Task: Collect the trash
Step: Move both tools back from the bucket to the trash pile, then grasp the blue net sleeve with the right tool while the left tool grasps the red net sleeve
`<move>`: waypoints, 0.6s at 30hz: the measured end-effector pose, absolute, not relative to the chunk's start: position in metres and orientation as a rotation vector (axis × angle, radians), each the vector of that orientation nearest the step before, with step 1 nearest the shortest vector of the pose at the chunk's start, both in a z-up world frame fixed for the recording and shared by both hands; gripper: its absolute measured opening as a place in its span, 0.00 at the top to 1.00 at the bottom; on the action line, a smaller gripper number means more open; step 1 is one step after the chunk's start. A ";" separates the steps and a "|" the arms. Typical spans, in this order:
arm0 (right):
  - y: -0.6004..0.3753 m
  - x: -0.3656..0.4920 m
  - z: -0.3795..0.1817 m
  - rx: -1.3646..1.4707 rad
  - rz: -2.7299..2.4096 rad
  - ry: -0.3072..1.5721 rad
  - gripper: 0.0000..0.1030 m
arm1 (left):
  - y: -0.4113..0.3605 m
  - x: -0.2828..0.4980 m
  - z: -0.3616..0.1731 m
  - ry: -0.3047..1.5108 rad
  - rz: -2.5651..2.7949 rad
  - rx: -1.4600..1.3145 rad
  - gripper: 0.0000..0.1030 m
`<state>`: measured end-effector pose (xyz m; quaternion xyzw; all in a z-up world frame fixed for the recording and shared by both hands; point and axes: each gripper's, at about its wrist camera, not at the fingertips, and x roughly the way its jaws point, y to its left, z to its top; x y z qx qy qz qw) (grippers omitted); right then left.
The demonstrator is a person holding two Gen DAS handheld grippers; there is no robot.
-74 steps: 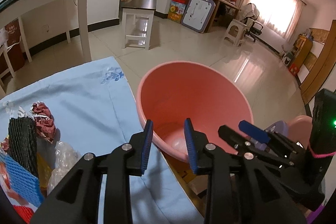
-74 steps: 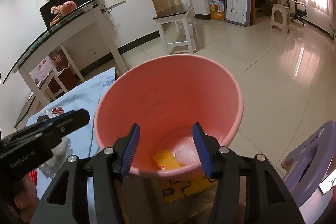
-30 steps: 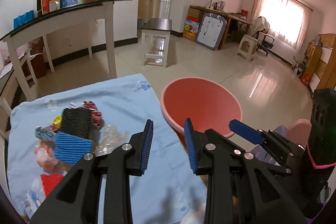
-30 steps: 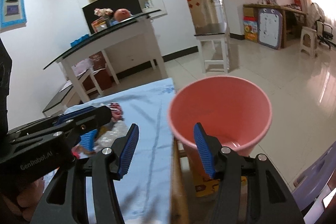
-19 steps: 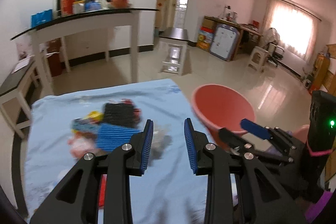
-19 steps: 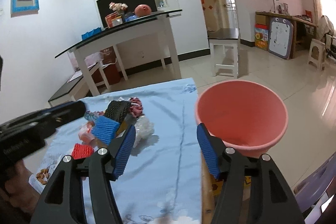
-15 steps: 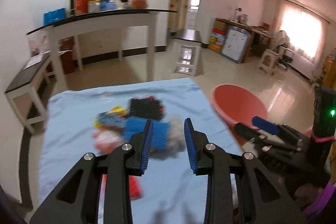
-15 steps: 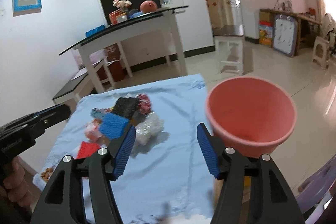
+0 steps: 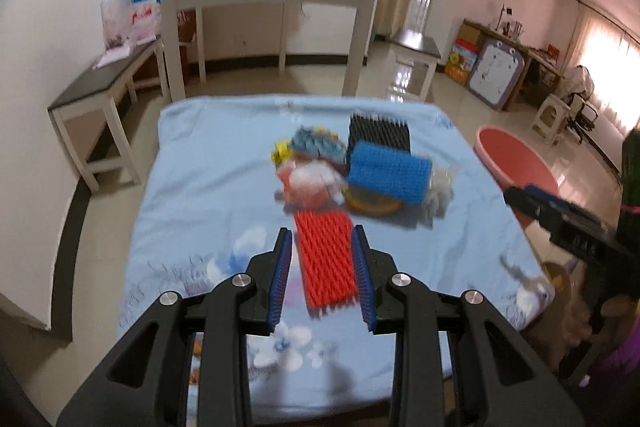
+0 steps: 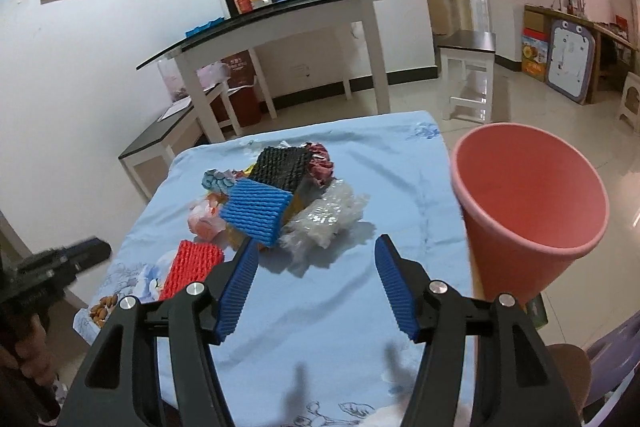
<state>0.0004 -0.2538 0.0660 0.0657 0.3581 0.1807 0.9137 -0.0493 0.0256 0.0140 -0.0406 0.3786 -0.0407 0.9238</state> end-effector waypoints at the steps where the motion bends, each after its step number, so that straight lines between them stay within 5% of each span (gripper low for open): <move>1: -0.250 0.001 0.065 0.128 0.379 0.738 0.42 | 0.024 -0.049 0.011 0.786 -0.091 -0.081 0.70; 18: -0.212 0.024 0.049 0.036 0.484 0.776 0.42 | 0.031 0.008 -0.049 0.943 -0.091 -0.165 0.70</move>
